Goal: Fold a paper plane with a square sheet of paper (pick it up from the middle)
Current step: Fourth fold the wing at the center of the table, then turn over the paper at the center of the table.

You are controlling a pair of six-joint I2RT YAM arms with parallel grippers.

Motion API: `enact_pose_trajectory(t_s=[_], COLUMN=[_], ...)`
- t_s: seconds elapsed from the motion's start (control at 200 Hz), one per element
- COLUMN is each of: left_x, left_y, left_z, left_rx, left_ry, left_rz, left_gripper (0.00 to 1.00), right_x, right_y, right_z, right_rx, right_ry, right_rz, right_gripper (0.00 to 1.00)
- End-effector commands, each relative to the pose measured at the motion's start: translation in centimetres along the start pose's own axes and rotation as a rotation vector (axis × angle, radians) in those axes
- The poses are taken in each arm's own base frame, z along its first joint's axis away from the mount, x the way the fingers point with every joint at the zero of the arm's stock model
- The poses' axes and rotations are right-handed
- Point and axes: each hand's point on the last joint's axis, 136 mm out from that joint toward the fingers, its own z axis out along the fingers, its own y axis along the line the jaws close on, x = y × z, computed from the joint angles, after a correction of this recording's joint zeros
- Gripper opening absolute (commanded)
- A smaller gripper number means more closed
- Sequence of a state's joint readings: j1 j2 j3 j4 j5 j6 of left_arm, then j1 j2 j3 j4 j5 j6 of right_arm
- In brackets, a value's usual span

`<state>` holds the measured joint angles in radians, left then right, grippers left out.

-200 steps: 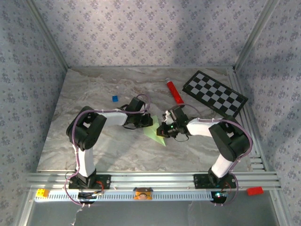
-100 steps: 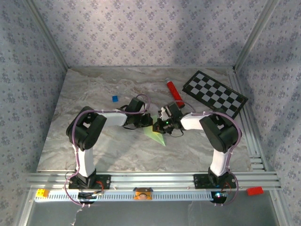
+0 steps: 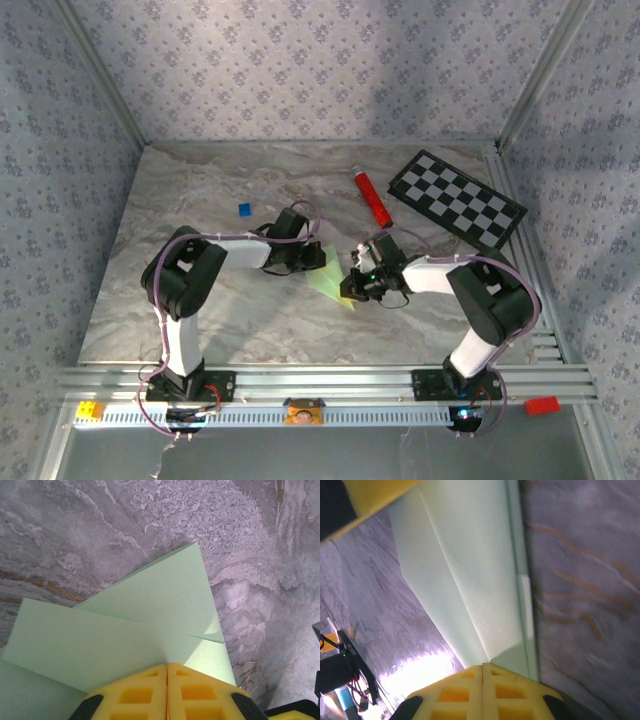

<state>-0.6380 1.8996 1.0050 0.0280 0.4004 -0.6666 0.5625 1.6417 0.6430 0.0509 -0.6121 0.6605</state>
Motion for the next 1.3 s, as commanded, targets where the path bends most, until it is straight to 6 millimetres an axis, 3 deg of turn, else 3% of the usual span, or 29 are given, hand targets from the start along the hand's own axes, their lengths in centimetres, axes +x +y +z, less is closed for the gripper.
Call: enact_pose_trajectory(t_s=[0.0, 0.32, 0.53, 0.725, 1.0, 1.129, 1.294], left_x=[2.0, 1.7, 1.8, 1.8, 1.8, 1.8, 1.9], left_y=[3.1, 2.9, 2.7, 2.4, 2.4, 2.4, 2.5], left_z=[0.3, 0.4, 0.2, 0.0, 0.0, -0.1, -0.1], left_rx=[-0.113, -0.109, -0.103, -0.094, -0.097, -0.102, -0.109], left_ry=[0.042, 0.043, 0.046, 0.045, 0.051, 0.053, 0.059], left_rz=[-0.037, -0.037, -0.04, -0.045, -0.043, -0.041, -0.05], left_gripper=[0.07, 0.07, 0.07, 0.07, 0.08, 0.08, 0.08], right_x=[2.7, 3.8, 1.5, 1.0, 3.7, 4.9, 5.1], right_y=[-1.9, -2.0, -0.1, 1.5, -1.6, -3.2, -3.2], right_z=[-0.6, -2.4, -4.3, -3.6, -1.6, -1.9, -3.4], right_rx=[0.042, 0.025, 0.014, -0.04, 0.006, 0.047, 0.074], right_ry=[0.053, 0.026, -0.083, -0.061, 0.037, 0.042, 0.012], right_rz=[0.036, 0.037, 0.019, 0.005, 0.055, 0.084, 0.096], right_gripper=[0.03, 0.04, 0.06, 0.07, 0.06, 0.06, 0.06])
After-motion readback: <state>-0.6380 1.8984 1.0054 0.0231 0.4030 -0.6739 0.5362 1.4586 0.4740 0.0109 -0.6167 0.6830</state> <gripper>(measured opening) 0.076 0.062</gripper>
